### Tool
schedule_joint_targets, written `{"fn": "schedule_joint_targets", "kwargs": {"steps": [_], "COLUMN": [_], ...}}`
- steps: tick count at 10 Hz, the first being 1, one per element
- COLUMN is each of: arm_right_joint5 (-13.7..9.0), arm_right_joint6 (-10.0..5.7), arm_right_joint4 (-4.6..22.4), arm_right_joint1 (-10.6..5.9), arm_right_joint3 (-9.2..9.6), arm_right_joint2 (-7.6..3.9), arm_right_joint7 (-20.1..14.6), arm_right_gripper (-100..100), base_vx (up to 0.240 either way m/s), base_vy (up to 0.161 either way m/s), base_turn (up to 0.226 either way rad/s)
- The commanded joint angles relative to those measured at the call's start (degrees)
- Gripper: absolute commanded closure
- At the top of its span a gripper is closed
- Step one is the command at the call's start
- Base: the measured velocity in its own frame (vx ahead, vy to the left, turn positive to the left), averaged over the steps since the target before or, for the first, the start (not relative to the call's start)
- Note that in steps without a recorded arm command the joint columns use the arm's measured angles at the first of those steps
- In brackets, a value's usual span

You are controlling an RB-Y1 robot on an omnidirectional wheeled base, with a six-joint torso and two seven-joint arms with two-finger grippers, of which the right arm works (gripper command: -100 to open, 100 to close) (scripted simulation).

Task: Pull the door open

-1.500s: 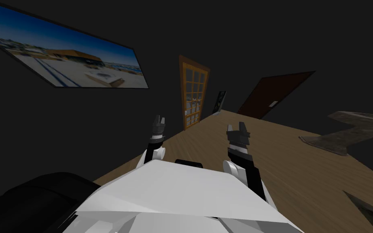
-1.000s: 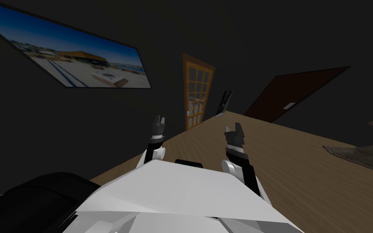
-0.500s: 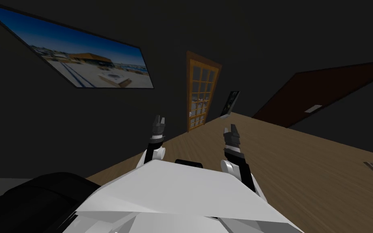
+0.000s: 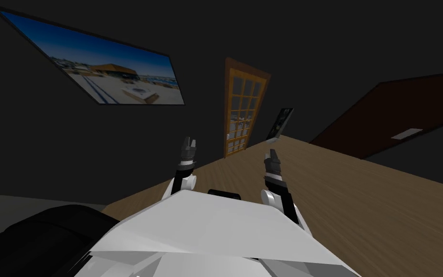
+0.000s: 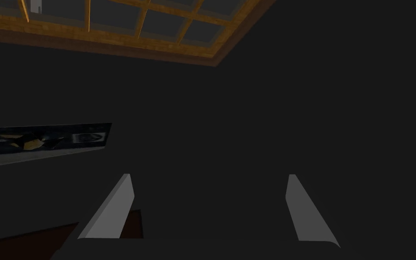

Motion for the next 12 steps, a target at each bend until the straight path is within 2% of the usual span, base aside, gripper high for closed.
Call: {"fn": "schedule_joint_targets", "kwargs": {"steps": [1,12], "arm_right_joint5": [-0.30,-2.19], "arm_right_joint6": [-0.66,-4.42], "arm_right_joint4": [1.68,14.07], "arm_right_joint1": [-0.31,-3.63], "arm_right_joint3": [-0.02,0.13], "arm_right_joint2": [-0.37,-2.13], "arm_right_joint7": [2.03,16.76], "arm_right_gripper": [-100,-100], "base_vx": [0.085,0.092], "base_vy": [-0.025,-0.034], "base_turn": [0.155,0.147]}}
